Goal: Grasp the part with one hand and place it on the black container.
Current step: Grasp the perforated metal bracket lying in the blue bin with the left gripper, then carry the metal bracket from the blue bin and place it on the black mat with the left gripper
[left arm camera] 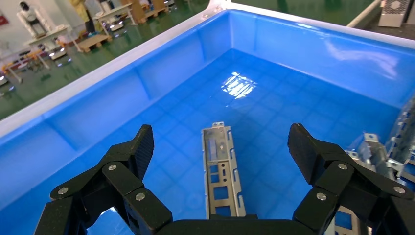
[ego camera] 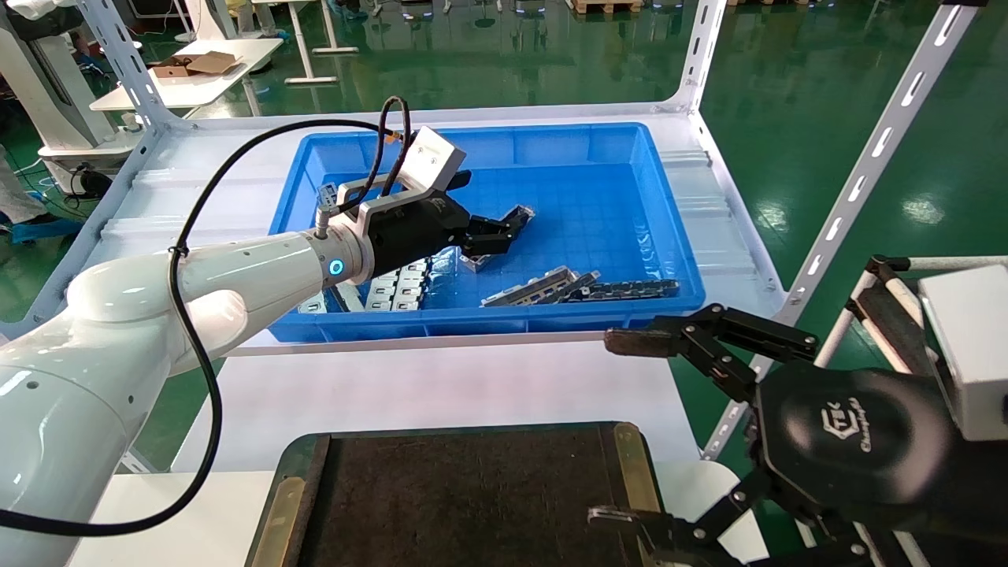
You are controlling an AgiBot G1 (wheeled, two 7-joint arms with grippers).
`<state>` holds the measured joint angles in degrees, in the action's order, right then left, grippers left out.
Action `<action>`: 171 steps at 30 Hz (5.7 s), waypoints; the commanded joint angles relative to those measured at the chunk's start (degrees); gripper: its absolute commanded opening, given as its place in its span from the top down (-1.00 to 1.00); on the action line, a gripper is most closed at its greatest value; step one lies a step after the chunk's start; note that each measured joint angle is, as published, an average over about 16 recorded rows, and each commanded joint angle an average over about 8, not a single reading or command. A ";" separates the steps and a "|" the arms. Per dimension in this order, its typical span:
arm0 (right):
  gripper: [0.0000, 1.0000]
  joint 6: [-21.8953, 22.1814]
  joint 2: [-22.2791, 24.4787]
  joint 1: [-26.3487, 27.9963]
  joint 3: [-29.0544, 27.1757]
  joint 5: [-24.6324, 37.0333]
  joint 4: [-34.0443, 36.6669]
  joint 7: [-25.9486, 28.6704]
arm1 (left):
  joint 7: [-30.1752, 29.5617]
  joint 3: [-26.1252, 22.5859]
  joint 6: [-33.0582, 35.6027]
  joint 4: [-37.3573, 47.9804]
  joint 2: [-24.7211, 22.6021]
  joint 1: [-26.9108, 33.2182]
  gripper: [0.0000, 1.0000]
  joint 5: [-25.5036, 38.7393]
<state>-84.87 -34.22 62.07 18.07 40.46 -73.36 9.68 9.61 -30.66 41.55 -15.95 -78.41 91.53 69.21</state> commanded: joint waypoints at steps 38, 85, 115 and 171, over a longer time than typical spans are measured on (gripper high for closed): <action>1.00 0.03 0.03 0.02 0.08 -0.06 0.00 -0.04 | -11.45 -22.98 -13.53 -3.61 0.13 -2.00 1.00 -13.37; 1.00 0.07 0.07 0.04 0.18 -0.12 0.00 -0.09 | 5.17 -22.66 8.27 -2.83 4.88 3.28 1.00 -32.13; 1.00 0.10 0.09 0.06 0.23 -0.16 0.00 -0.12 | -9.99 -26.51 9.71 -45.72 27.22 -20.93 1.00 -34.06; 1.00 0.14 0.14 0.08 0.34 -0.23 0.00 -0.17 | -21.72 -47.73 -76.00 -48.43 0.59 -37.03 1.00 -42.75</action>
<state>-84.73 -34.08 62.15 18.41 40.23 -73.36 9.51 -12.21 -78.35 -34.43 -64.42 -77.82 54.53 26.52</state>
